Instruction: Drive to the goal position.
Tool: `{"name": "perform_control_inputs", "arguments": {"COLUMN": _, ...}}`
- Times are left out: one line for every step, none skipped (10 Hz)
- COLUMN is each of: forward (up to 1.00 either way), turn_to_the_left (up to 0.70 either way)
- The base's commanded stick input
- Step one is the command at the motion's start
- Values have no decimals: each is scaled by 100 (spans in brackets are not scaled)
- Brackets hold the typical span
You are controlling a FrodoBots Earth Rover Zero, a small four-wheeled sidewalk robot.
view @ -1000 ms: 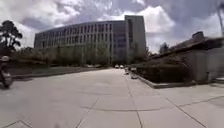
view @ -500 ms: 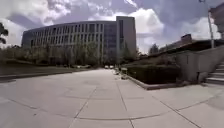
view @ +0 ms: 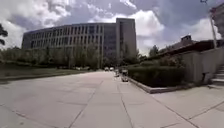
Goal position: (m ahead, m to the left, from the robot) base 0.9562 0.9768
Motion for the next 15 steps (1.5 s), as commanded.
{"name": "perform_control_inputs", "arguments": {"forward": 50, "turn_to_the_left": 0}}
{"name": "perform_control_inputs", "arguments": {"forward": 50, "turn_to_the_left": 0}}
{"name": "perform_control_inputs", "arguments": {"forward": 50, "turn_to_the_left": 0}}
{"name": "perform_control_inputs", "arguments": {"forward": 50, "turn_to_the_left": 0}}
{"name": "perform_control_inputs", "arguments": {"forward": 50, "turn_to_the_left": 0}}
{"name": "perform_control_inputs", "arguments": {"forward": 50, "turn_to_the_left": 0}}
{"name": "perform_control_inputs", "arguments": {"forward": 50, "turn_to_the_left": 0}}
{"name": "perform_control_inputs", "arguments": {"forward": 50, "turn_to_the_left": 0}}
{"name": "perform_control_inputs", "arguments": {"forward": 50, "turn_to_the_left": 0}}
{"name": "perform_control_inputs", "arguments": {"forward": 50, "turn_to_the_left": 0}}
{"name": "perform_control_inputs", "arguments": {"forward": 50, "turn_to_the_left": 0}}
{"name": "perform_control_inputs", "arguments": {"forward": 50, "turn_to_the_left": 0}}
{"name": "perform_control_inputs", "arguments": {"forward": 50, "turn_to_the_left": 0}}
{"name": "perform_control_inputs", "arguments": {"forward": 50, "turn_to_the_left": 0}}
{"name": "perform_control_inputs", "arguments": {"forward": 50, "turn_to_the_left": 0}}
